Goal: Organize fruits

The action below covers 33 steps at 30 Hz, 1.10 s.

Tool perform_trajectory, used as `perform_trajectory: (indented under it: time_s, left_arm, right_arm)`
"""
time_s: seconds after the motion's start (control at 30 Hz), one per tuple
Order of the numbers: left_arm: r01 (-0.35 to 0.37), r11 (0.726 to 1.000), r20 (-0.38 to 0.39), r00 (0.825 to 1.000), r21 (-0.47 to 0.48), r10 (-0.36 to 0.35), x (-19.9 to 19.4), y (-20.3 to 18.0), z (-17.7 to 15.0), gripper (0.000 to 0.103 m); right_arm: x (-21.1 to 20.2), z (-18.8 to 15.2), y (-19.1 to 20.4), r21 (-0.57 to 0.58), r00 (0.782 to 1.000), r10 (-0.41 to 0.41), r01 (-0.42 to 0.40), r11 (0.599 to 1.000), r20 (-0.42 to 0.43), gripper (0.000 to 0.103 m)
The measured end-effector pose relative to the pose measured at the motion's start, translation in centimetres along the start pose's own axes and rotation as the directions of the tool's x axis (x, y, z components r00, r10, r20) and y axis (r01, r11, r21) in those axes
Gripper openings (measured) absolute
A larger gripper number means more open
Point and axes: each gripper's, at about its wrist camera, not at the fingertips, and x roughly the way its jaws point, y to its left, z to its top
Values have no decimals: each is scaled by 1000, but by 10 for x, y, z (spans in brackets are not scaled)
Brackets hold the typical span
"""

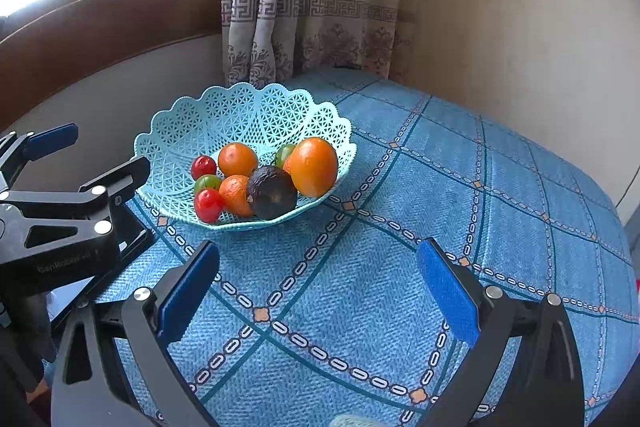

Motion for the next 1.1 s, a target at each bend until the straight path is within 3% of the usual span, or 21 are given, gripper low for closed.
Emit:
perform_trajectory:
  time_s: [1.1]
  left_arm:
    - [0, 1000, -2, 1000, -3, 0, 3, 0, -2, 100]
  right_arm:
    - [4, 3, 0, 0, 1000, 4, -4, 1000, -10, 98]
